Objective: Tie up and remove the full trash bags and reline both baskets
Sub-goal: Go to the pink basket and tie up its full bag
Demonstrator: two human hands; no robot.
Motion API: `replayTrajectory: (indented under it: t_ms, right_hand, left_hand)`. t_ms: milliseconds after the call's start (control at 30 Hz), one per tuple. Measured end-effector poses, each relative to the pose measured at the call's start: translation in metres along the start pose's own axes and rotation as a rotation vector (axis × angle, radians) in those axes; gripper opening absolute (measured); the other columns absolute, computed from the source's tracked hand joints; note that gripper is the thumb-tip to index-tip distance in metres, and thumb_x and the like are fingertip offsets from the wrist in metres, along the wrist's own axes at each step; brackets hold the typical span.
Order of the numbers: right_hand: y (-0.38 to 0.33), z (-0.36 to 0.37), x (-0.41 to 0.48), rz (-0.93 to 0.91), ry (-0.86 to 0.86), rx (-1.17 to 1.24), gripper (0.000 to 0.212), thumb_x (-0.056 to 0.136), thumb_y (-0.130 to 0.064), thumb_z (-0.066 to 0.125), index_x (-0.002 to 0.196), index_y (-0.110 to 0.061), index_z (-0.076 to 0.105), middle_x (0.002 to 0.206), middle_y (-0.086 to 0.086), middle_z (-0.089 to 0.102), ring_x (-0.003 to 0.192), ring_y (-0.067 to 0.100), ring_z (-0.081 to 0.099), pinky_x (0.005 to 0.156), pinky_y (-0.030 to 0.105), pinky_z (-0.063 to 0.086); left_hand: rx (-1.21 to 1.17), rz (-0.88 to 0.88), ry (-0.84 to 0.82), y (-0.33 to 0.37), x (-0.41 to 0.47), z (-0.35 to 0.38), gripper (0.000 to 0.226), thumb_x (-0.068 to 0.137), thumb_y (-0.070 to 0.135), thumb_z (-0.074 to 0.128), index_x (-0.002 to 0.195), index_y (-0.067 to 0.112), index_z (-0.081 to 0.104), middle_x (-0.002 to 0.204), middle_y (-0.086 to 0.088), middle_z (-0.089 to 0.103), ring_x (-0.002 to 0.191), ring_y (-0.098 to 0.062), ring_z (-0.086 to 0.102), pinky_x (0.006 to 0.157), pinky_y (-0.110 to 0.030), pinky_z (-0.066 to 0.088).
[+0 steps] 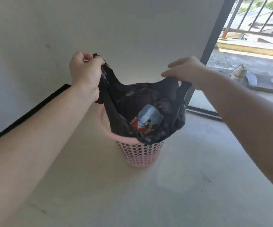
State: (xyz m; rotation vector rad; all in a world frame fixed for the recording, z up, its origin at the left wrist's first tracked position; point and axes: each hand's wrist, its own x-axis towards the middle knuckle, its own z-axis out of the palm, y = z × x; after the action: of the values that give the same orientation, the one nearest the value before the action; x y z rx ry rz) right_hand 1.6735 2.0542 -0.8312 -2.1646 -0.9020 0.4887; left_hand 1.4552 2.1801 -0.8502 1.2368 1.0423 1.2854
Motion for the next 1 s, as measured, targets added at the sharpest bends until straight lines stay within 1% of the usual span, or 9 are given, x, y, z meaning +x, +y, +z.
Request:
replayTrajectory:
  t_ms: [100, 267, 433, 500, 600, 667, 767, 867, 1000]
  right_hand:
    - [-0.005, -0.018, 0.006, -0.119, 0.111, 0.16, 0.051, 0.08, -0.009, 0.071, 0.129, -0.023, 0.062, 0.088, 0.005, 0.065, 0.06, 0.015, 0.061, 0.049, 0.02, 0.053]
    - [-0.001, -0.041, 0.01, -0.381, 0.368, -0.237, 0.066, 0.08, -0.019, 0.067, 0.142, -0.032, 0.045, 0.111, 0.004, 0.065, 0.104, 0.025, 0.06, 0.09, 0.041, 0.054]
    - [0.016, -0.032, 0.007, -0.173, 0.069, -0.495, 0.101, 0.078, -0.056, 0.075, 0.155, -0.018, 0.021, 0.141, 0.013, 0.048, 0.127, 0.033, 0.048, 0.095, 0.039, 0.043]
    - [0.021, -0.035, 0.007, -0.101, 0.007, -0.531, 0.106, 0.074, -0.067, 0.071, 0.154, -0.02, 0.02, 0.143, 0.016, 0.046, 0.109, 0.032, 0.064, 0.083, 0.035, 0.05]
    - [0.026, -0.041, 0.003, 0.138, -0.219, -0.422, 0.134, 0.046, -0.094, 0.056, 0.154, -0.027, 0.012, 0.152, 0.013, 0.037, 0.077, 0.027, 0.075, 0.071, 0.044, 0.063]
    - [0.036, -0.042, 0.003, 0.222, -0.407, -0.377, 0.144, 0.038, -0.1, 0.051, 0.156, -0.031, 0.005, 0.161, 0.006, 0.023, 0.092, 0.028, 0.073, 0.078, 0.046, 0.062]
    - [0.049, -0.037, 0.002, 0.146, -0.708, -0.254, 0.147, 0.033, -0.1, 0.056, 0.157, -0.039, 0.006, 0.166, -0.005, 0.009, 0.127, 0.026, 0.056, 0.098, 0.042, 0.054]
    - [0.057, -0.031, 0.007, 0.157, -0.806, -0.315, 0.154, 0.026, -0.092, 0.068, 0.158, -0.035, 0.011, 0.166, -0.003, 0.012, 0.144, 0.026, 0.036, 0.111, 0.044, 0.042]
    - [0.061, -0.017, 0.001, 0.273, -0.75, -0.889, 0.137, 0.055, -0.093, 0.05, 0.159, -0.018, 0.002, 0.166, 0.007, 0.008, 0.151, 0.033, 0.014, 0.121, 0.049, 0.018]
  left_hand:
    - [-0.05, 0.068, 0.038, 0.005, 0.002, 0.002, 0.031, 0.08, 0.003, 0.059, 0.07, 0.021, 0.037, 0.067, 0.006, 0.039, 0.05, -0.008, 0.038, 0.049, -0.02, 0.036]
    - [-0.06, 0.213, 0.024, 0.013, 0.009, 0.002, 0.03, 0.076, 0.005, 0.063, 0.069, 0.021, 0.039, 0.066, 0.007, 0.04, 0.055, -0.009, 0.038, 0.054, -0.021, 0.037]
    - [0.094, 0.214, -0.1, -0.007, 0.001, -0.001, 0.027, 0.075, 0.006, 0.07, 0.075, 0.021, 0.047, 0.071, 0.007, 0.05, 0.053, -0.001, 0.048, 0.058, -0.017, 0.043]
    - [0.111, 0.183, -0.112, -0.02, -0.004, -0.003, 0.028, 0.075, 0.009, 0.073, 0.089, 0.02, 0.051, 0.077, 0.008, 0.056, 0.059, 0.001, 0.054, 0.065, -0.021, 0.048]
    - [0.105, 0.081, -0.121, -0.037, -0.004, -0.012, 0.066, 0.073, 0.025, 0.082, 0.125, 0.024, 0.043, 0.099, 0.007, 0.061, 0.087, -0.001, 0.062, 0.086, -0.025, 0.051]
    - [0.148, -0.018, -0.176, -0.051, 0.003, -0.02, 0.099, 0.065, 0.044, 0.088, 0.143, 0.027, 0.03, 0.129, 0.001, 0.052, 0.117, -0.007, 0.054, 0.102, -0.03, 0.042]
    - [0.281, -0.167, -0.344, -0.072, 0.012, -0.035, 0.121, 0.046, 0.064, 0.092, 0.146, 0.035, 0.031, 0.146, -0.003, 0.048, 0.131, -0.016, 0.05, 0.113, -0.042, 0.035]
    - [0.413, -0.181, -0.53, -0.085, 0.005, -0.043, 0.112, 0.052, 0.062, 0.09, 0.145, 0.036, 0.032, 0.142, 0.005, 0.052, 0.137, -0.012, 0.042, 0.116, -0.041, 0.031]
    - [0.424, -0.09, -0.622, -0.096, 0.001, -0.034, 0.085, 0.076, 0.033, 0.084, 0.145, 0.028, 0.034, 0.135, 0.012, 0.055, 0.114, 0.012, 0.048, 0.09, -0.008, 0.04]
